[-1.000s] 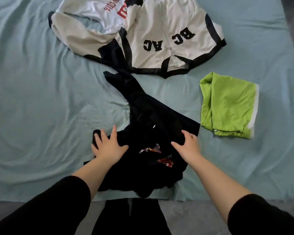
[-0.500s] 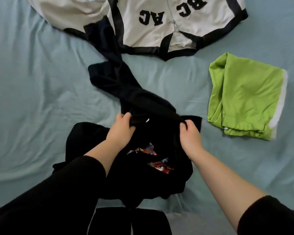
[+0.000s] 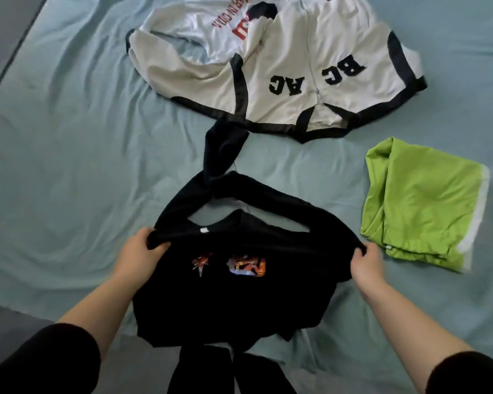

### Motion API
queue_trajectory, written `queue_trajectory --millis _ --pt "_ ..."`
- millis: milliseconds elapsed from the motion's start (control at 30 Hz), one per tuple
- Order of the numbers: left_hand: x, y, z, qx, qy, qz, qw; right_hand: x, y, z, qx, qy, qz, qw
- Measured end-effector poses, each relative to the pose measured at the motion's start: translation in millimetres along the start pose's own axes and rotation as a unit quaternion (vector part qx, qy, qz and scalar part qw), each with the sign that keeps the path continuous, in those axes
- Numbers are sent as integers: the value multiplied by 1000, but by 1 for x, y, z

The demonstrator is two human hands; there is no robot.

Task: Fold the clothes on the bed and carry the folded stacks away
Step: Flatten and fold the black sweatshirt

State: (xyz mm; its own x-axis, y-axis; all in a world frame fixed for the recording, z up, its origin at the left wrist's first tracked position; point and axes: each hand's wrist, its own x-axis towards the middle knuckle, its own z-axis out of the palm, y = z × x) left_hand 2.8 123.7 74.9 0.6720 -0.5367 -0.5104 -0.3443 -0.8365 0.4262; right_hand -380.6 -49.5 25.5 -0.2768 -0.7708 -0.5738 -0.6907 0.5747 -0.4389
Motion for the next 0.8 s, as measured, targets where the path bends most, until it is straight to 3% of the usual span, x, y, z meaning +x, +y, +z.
queue_trajectory --millis 67,100,200,267,333,400,467,533,600,700,800 --pt "1 -4 7 24 -29 -2 999 0 14 -5 -125 -53 5 991" --pt "2 -4 9 45 -32 1 998 -1 15 -6 -187 -40 -23 981" --pt "8 -3 10 136 6 28 990 -10 -9 5 -225 31 -244 943" --pt "12 3 5 189 57 73 978 -21 -37 28 -194 -33 -354 914" --pt "20 8 2 193 72 138 969 -29 -61 59 -201 -124 -366 900" --pt "30 17 -2 131 19 180 975 -28 -74 88 -250 -179 -335 890" --pt "40 26 -4 30 -43 181 982 -25 -75 109 -359 -190 -335 850" --pt "52 33 -1 -2 -54 191 980 -23 -70 117 -424 -184 -337 820" --pt "66 38 1 -3 -59 182 981 -21 -65 114 -353 -206 -304 861" --pt "86 44 -6 19 -70 124 990 -9 -70 84 -93 -175 -211 957" --pt "103 58 -23 48 -96 89 990 7 -90 34 58 -113 -152 980"
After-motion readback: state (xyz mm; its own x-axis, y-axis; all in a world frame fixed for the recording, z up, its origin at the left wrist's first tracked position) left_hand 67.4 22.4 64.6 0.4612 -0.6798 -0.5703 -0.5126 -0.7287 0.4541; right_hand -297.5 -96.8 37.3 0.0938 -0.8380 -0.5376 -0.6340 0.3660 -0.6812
